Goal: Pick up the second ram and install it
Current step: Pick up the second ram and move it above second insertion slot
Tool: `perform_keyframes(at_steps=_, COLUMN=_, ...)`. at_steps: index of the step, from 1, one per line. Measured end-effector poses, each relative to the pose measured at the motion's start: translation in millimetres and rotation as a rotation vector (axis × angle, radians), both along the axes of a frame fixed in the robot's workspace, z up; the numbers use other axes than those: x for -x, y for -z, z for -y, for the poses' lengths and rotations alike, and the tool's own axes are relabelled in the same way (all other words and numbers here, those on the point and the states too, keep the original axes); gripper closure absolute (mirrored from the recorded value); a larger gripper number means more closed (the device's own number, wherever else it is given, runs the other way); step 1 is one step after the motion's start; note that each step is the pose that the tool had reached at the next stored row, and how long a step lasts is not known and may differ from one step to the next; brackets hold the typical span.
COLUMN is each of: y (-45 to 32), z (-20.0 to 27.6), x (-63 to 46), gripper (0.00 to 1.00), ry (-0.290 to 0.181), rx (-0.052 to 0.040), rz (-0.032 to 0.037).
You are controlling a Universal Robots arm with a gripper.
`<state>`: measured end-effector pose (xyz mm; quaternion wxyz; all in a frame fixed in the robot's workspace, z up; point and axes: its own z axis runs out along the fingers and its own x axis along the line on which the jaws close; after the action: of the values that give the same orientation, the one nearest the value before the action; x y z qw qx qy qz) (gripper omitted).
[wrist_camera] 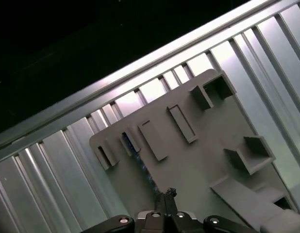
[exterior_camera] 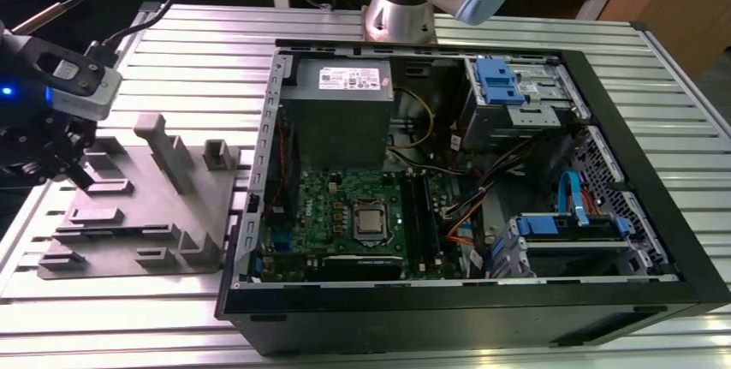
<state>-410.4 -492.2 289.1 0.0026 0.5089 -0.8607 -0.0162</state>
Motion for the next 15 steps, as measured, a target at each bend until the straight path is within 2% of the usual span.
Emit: perform_keyframes(at_steps=15, y=5.6, z=0.0, x=0.0, gripper=0.93, ry=-0.274, rx=0.0, rz=0.0)
